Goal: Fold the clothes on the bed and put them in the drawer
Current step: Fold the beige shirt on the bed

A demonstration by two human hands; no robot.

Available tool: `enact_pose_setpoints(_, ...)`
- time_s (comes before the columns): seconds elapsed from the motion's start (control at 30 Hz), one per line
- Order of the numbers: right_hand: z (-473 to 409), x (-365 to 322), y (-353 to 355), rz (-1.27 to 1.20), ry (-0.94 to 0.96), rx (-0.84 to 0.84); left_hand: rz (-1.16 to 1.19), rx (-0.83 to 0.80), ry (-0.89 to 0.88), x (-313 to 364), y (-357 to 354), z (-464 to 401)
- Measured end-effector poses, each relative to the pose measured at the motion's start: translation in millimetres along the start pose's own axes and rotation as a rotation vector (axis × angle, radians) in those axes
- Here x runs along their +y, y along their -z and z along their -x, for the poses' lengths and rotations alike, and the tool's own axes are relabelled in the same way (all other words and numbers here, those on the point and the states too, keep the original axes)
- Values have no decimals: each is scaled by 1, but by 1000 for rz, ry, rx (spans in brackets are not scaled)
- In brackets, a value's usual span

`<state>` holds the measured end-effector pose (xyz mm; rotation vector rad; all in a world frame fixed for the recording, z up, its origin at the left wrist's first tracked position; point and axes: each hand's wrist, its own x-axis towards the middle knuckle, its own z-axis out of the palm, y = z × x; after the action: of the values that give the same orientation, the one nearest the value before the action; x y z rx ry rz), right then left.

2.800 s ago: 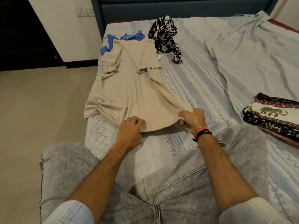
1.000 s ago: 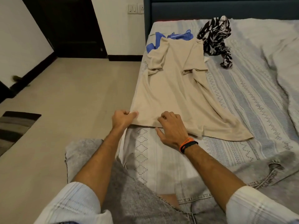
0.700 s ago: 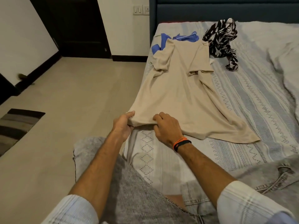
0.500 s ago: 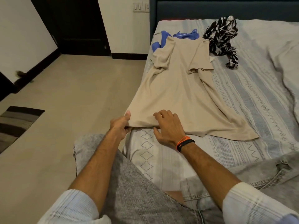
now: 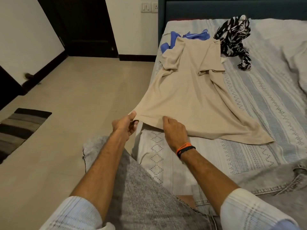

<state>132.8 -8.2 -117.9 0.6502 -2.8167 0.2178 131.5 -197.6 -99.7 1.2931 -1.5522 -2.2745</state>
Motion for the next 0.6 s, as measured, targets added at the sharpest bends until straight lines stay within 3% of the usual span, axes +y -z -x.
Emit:
enact_pose_setpoints(0.13,12,17,5,58,-44,31,-34,95,-96,-5,-6,-6)
enact_pose_setpoints(0.27,18,35,6,142,63,37,-15,133,-107,-10,-7,-10)
enact_pose_setpoints(0.4,22,38,3,167,106,-67,7,160,-100,-15,-2,-12)
enact_pose_setpoints(0.6,8,63,15,-121,118,-154,53,153,-80,-17,-4,-12)
